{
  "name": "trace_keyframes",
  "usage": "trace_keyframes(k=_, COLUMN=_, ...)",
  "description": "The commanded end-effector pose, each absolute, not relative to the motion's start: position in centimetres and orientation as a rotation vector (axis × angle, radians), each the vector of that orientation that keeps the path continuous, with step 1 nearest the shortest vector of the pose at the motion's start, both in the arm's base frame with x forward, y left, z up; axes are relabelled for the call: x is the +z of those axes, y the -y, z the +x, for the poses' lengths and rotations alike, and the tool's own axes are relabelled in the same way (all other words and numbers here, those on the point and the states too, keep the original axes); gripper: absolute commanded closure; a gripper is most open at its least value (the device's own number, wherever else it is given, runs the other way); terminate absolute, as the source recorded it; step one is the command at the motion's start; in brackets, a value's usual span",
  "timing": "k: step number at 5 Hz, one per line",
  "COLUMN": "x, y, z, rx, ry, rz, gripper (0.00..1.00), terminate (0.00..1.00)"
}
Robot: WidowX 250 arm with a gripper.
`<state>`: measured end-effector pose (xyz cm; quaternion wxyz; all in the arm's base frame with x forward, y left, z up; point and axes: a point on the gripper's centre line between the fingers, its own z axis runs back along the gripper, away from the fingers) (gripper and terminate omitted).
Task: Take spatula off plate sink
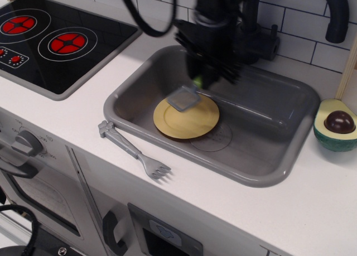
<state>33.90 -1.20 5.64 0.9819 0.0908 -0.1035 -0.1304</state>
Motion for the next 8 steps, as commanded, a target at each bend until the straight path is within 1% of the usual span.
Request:
trace_keyframes(k=1, x=5.1, y=6.7, z=34.6, rx=-0.073, ry=0.180, rz=0.094, gripper=1.00, terminate=0.00)
trace_keyframes(k=2, x=4.3, y=8.6, z=33.9, rx=0.000, ry=0.226, rz=0.080, gripper=1.00, terminate=0.00)
trace_keyframes(k=3, x=3.2, y=8.8, z=33.1, rx=0.056, ry=0.233, rz=0.080, gripper=1.00, terminate=0.00)
trace_keyframes(k=4, x=2.1, y=9.2, z=32.5, rx=0.028, ry=0.219, rz=0.077, gripper=1.00, terminate=0.00)
trace_keyframes(k=5, x=2.9, y=8.3, z=31.4, rx=0.077, ry=0.221, rz=0.041, gripper=0.00, terminate=0.00)
trace_keyframes(k=6, x=4.3, y=7.6, z=31.1, rx=0.092, ry=0.229, rz=0.012, gripper=0.00, terminate=0.00)
trace_keyframes(k=7, x=6.5, y=7.0, z=31.3, rx=0.107, ry=0.259, rz=-0.018, gripper=0.00, terminate=0.00)
trace_keyframes(k=8, x=9.2, y=6.5, z=31.8, rx=0.092, ry=0.281, rz=-0.042, gripper=0.00, terminate=0.00)
